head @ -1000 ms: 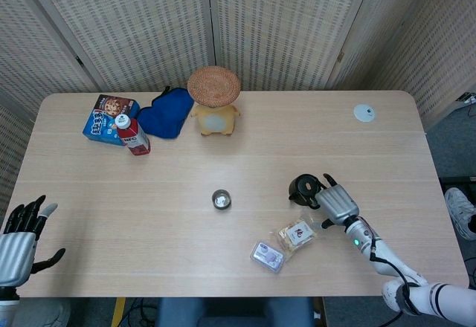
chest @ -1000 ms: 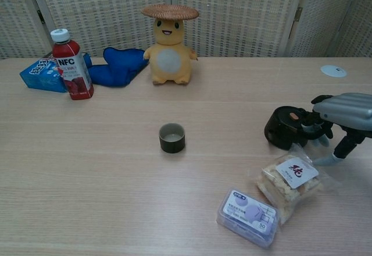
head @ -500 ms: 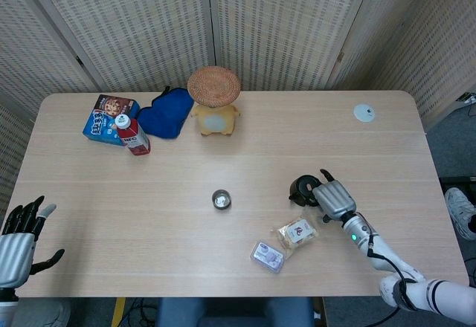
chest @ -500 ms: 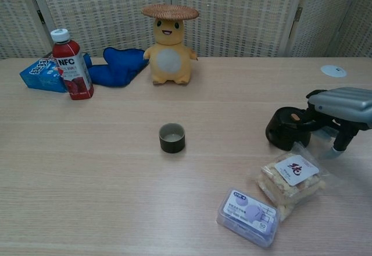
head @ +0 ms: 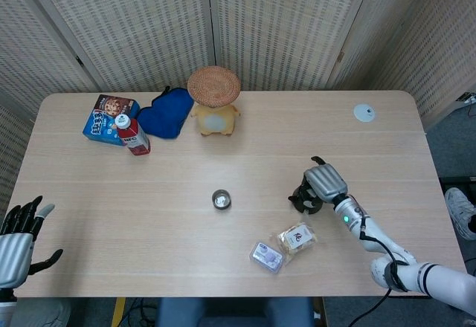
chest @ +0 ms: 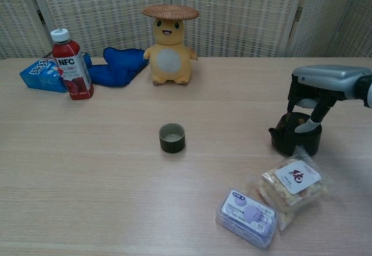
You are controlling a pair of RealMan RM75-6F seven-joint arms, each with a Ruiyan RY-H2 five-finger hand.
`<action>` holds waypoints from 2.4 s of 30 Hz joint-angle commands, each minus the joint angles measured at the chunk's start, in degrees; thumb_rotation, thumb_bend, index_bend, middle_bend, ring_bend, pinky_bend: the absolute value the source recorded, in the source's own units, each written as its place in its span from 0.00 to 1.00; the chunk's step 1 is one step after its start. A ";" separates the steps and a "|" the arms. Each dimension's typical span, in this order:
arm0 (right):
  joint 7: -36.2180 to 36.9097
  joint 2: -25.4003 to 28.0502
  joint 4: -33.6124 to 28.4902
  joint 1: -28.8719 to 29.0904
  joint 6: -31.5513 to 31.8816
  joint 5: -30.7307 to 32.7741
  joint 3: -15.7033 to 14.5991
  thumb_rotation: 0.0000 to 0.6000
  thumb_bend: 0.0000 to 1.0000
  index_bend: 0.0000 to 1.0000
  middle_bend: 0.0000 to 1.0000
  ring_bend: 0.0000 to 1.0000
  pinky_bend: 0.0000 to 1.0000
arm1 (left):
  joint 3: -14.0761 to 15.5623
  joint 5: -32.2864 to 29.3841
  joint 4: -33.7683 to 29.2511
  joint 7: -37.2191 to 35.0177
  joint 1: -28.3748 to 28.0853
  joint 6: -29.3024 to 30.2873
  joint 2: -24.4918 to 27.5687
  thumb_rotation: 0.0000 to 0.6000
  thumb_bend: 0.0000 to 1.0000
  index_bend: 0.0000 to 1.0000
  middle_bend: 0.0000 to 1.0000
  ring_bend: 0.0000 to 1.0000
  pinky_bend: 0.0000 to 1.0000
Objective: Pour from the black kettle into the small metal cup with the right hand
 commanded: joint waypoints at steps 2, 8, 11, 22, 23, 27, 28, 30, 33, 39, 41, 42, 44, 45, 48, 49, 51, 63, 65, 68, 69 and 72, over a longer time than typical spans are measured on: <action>1.41 0.41 0.14 0.62 -0.42 -0.42 0.64 0.82 0.00 1.00 1.00 0.92 0.14 | -0.05 -0.13 -0.18 0.12 0.00 -0.05 0.09 1.00 0.20 0.13 0.00 0.06 0.00; 0.68 2.11 -1.60 0.89 -0.32 0.96 1.24 0.62 0.00 1.00 1.00 0.94 0.16 | -0.06 -0.14 -0.28 0.15 0.07 0.05 0.17 1.00 0.19 0.13 0.00 0.06 0.00; -1.08 2.75 -3.20 0.70 0.36 2.80 1.50 0.59 0.00 1.00 1.00 0.96 0.16 | -0.07 -0.12 -0.34 0.19 0.08 0.08 0.12 1.00 0.19 0.13 0.00 0.06 0.00; -3.87 4.21 -7.06 0.27 2.87 2.95 0.99 0.59 0.18 1.00 1.00 0.99 0.24 | -0.09 0.40 -0.65 0.32 0.10 0.49 0.14 1.00 0.18 0.13 0.00 0.06 0.00; -3.91 4.28 -7.35 0.23 3.24 2.69 1.00 0.59 0.22 1.00 1.00 0.99 0.25 | -0.08 0.44 -0.62 0.26 0.15 0.57 0.13 1.00 0.18 0.13 0.00 0.06 0.00; -4.16 4.38 -8.15 0.22 4.37 1.64 1.03 0.59 0.33 1.00 1.00 0.99 0.26 | -0.08 0.50 -0.44 0.00 0.32 0.88 0.09 1.00 0.18 0.13 0.00 0.06 0.00; -4.31 4.39 -8.34 0.26 4.54 1.44 1.02 0.59 0.34 1.00 1.00 0.99 0.27 | -0.08 0.49 -0.40 -0.06 0.36 0.94 0.10 1.00 0.18 0.13 0.00 0.06 0.00; -4.76 4.38 -8.73 0.36 4.90 1.16 1.02 0.59 0.34 1.00 1.00 0.99 0.28 | -0.06 0.50 -0.25 -0.24 0.49 1.12 0.11 1.00 0.18 0.13 0.00 0.06 0.00; -5.49 4.23 -9.24 0.65 5.17 0.99 1.09 0.59 0.35 1.00 1.00 0.99 0.30 | -0.03 0.45 0.03 -0.60 0.68 1.32 0.11 1.00 0.18 0.13 0.00 0.06 0.00; -6.82 3.16 -8.90 2.49 3.92 1.67 1.94 0.59 0.37 1.00 1.00 0.99 0.36 | -0.08 0.39 0.68 -1.32 0.85 1.51 0.03 1.00 0.18 0.13 0.00 0.06 0.00; -7.66 2.60 -8.49 3.51 3.41 1.93 2.44 0.59 0.39 1.00 1.00 0.99 0.38 | -0.08 0.44 0.88 -1.58 0.94 1.65 0.01 1.00 0.18 0.13 0.00 0.06 0.00; -7.92 2.37 -8.39 3.96 3.11 2.13 2.69 0.59 0.39 1.00 1.00 0.99 0.40 | -0.08 0.46 0.96 -1.68 0.98 1.73 0.00 1.00 0.18 0.13 0.00 0.06 0.00; -8.68 1.74 -8.09 5.11 2.36 2.62 3.22 0.59 0.40 1.00 1.00 0.99 0.42 | -0.11 0.40 1.16 -1.89 1.10 1.87 -0.02 1.00 0.18 0.13 0.00 0.06 0.00; -9.06 1.45 -7.91 5.64 1.99 2.86 3.43 0.59 0.41 1.00 1.00 0.99 0.43 | -0.10 0.35 1.23 -1.96 1.16 1.92 -0.03 1.00 0.18 0.13 0.00 0.06 0.00; -10.52 0.18 -7.05 7.49 0.71 3.98 4.08 0.59 0.43 1.00 1.00 0.99 0.47 | -0.07 0.25 1.46 -2.19 1.37 2.08 -0.04 1.00 0.18 0.13 0.00 0.06 0.00; -11.06 -0.41 -6.69 8.23 0.26 4.41 4.32 0.59 0.43 1.00 1.00 0.99 0.49 | -0.06 0.24 1.53 -2.28 1.46 2.19 -0.05 1.00 0.18 0.13 0.00 0.06 0.00; -11.67 -1.29 -6.10 9.30 -0.54 5.18 4.64 0.59 0.45 1.00 1.00 0.99 0.51 | -0.06 0.17 1.64 -2.39 1.60 2.33 -0.05 1.00 0.18 0.13 0.00 0.06 0.00; -14.83 -6.72 -0.46 16.22 -4.97 8.79 5.88 0.59 0.45 1.00 1.00 0.99 0.59 | -0.14 -0.14 2.07 -2.87 2.24 2.93 0.26 1.00 0.18 0.13 0.00 0.06 0.00; -15.69 -7.22 0.21 17.34 -5.42 9.23 5.97 0.59 0.45 1.00 1.00 0.99 0.59 | -0.15 -0.14 2.12 -2.96 2.38 3.11 0.29 1.00 0.18 0.13 0.00 0.06 0.00; -17.15 -7.81 1.02 18.95 -6.07 9.85 5.94 0.60 0.45 1.00 1.00 0.99 0.59 | -0.13 -0.16 2.20 -3.03 2.59 3.32 0.33 1.00 0.18 0.13 0.00 0.06 0.00; -17.60 -8.03 1.28 19.43 -6.24 10.08 5.92 0.60 0.45 1.00 1.00 0.99 0.59 | -0.12 -0.12 2.21 -3.08 2.65 3.41 0.33 1.00 0.18 0.13 0.00 0.06 0.00; -19.02 -8.84 2.10 21.00 -6.74 11.06 5.91 0.61 0.45 1.00 1.00 0.99 0.59 | -0.09 -0.02 2.22 -3.12 2.84 3.67 0.39 1.00 0.18 0.13 0.00 0.06 0.00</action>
